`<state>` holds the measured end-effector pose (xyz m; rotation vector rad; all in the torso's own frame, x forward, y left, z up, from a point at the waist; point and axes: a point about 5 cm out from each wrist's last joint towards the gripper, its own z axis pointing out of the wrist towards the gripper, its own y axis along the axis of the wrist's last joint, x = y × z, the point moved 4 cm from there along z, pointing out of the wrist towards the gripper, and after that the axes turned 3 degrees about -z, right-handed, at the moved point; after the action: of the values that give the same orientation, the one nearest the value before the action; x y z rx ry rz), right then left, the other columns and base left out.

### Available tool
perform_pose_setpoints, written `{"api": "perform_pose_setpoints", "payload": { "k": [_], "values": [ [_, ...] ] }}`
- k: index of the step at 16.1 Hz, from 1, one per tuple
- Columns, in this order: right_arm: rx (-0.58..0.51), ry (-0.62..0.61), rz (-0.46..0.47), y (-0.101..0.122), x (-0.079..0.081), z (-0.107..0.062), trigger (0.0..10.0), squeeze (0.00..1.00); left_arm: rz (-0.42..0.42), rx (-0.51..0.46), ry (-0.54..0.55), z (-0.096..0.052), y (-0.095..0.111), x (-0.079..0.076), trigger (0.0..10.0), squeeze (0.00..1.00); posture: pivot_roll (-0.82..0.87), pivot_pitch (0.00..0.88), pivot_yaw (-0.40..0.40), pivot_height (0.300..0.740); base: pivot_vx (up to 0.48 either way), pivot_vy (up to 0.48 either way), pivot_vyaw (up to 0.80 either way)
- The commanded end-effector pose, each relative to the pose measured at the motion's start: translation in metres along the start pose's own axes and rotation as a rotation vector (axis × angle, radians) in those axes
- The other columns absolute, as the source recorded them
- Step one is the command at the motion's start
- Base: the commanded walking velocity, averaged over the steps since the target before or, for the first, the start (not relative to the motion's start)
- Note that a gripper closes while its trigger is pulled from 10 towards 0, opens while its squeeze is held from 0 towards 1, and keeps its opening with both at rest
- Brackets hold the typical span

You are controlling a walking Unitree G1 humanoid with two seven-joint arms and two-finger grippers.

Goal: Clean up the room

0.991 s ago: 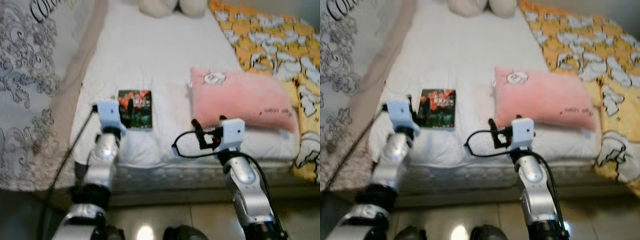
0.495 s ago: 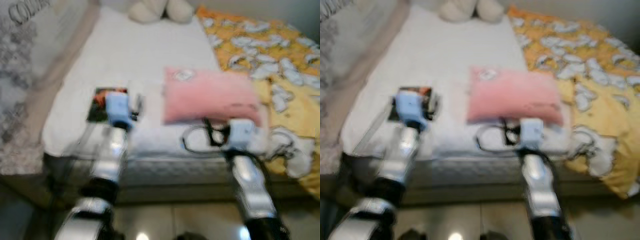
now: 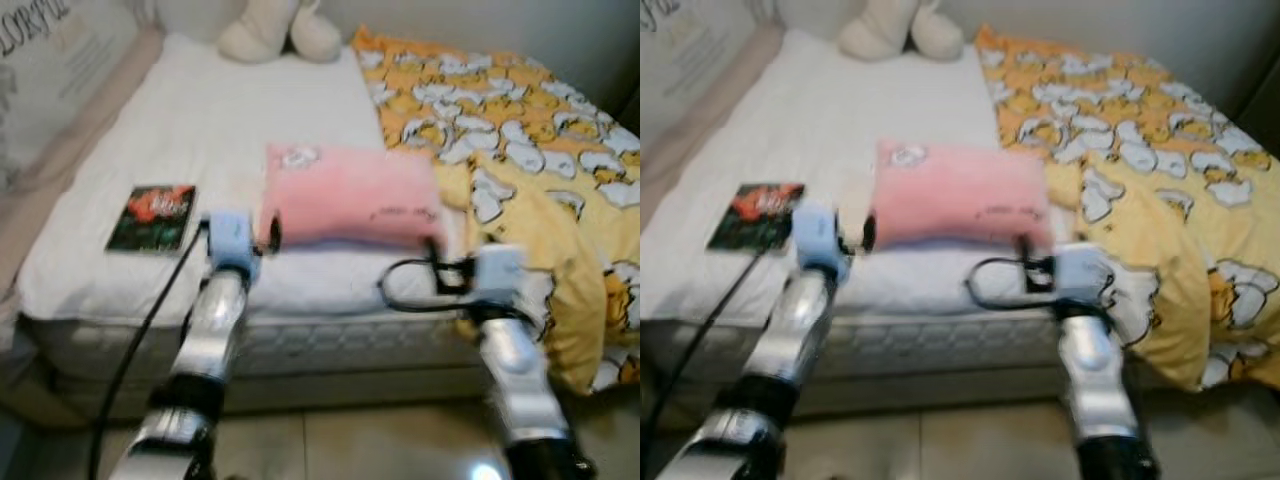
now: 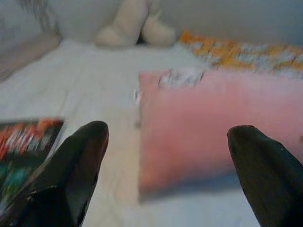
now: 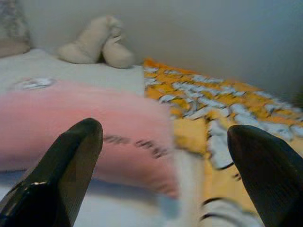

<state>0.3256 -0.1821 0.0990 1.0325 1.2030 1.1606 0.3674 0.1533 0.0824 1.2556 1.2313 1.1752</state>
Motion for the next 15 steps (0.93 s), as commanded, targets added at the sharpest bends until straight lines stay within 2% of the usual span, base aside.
{"api": "perform_pose_setpoints", "payload": {
  "k": [1,2,4,5,6,7,9,11,15],
  "values": [
    [-0.03,0.009,0.017,0.005,0.0,-0.003,10.0,1.0,0.033,0.036,0.02,-0.011,-0.011,0.018,10.0,1.0,-0.02,0.003,-0.047,0.74,0.337,-0.337,0.0],
    [-0.015,0.002,0.014,-0.001,-0.007,-0.009,10.0,1.0,0.06,0.056,0.017,-0.022,-0.02,0.028,10.0,1.0,-0.02,0.0,-0.046,0.74,0.398,-0.266,0.0],
    [0.055,-0.024,-0.018,-0.017,-0.017,-0.011,10.0,1.0,0.116,0.022,0.036,-0.025,-0.012,0.043,10.0,1.0,0.0,0.0,-0.049,0.74,0.443,0.0,0.0],
    [0.071,-0.005,-0.047,-0.02,-0.014,-0.007,10.0,1.0,0.096,-0.011,0.029,-0.021,-0.003,0.039,10.0,0.0,0.01,0.0,-0.05,0.74,0.0,0.0,0.0],
    [0.079,-0.01,-0.054,-0.02,-0.011,-0.002,10.0,0.56,0.094,-0.036,-0.006,-0.017,0.006,0.029,10.0,0.0,0.01,0.0,-0.051,0.74,0.0,0.0,0.0],
    [0.082,-0.01,-0.051,-0.02,-0.006,0.002,10.0,0.0,0.058,-0.07,0.015,-0.011,0.016,0.025,10.0,0.0,0.01,0.0,-0.053,0.74,0.431,0.0,0.0],
    [0.108,0.0,-0.052,-0.024,0.0,0.003,10.0,0.0,0.014,-0.107,0.036,-0.005,0.031,0.021,9.7,0.0,0.0,0.0,-0.055,0.74,0.456,0.0,0.0],
    [0.095,-0.005,-0.019,-0.023,0.001,0.001,10.0,0.0,0.043,-0.125,0.019,-0.004,0.034,0.016,10.0,0.0,-0.01,0.0,-0.054,0.74,0.465,0.0,0.0],
    [0.097,-0.007,-0.048,-0.024,0.0,0.002,10.0,0.0,0.04,-0.128,0.022,-0.003,0.036,0.014,10.0,0.0,-0.02,0.0,-0.057,0.74,0.465,0.0,0.0]
  ]
}}
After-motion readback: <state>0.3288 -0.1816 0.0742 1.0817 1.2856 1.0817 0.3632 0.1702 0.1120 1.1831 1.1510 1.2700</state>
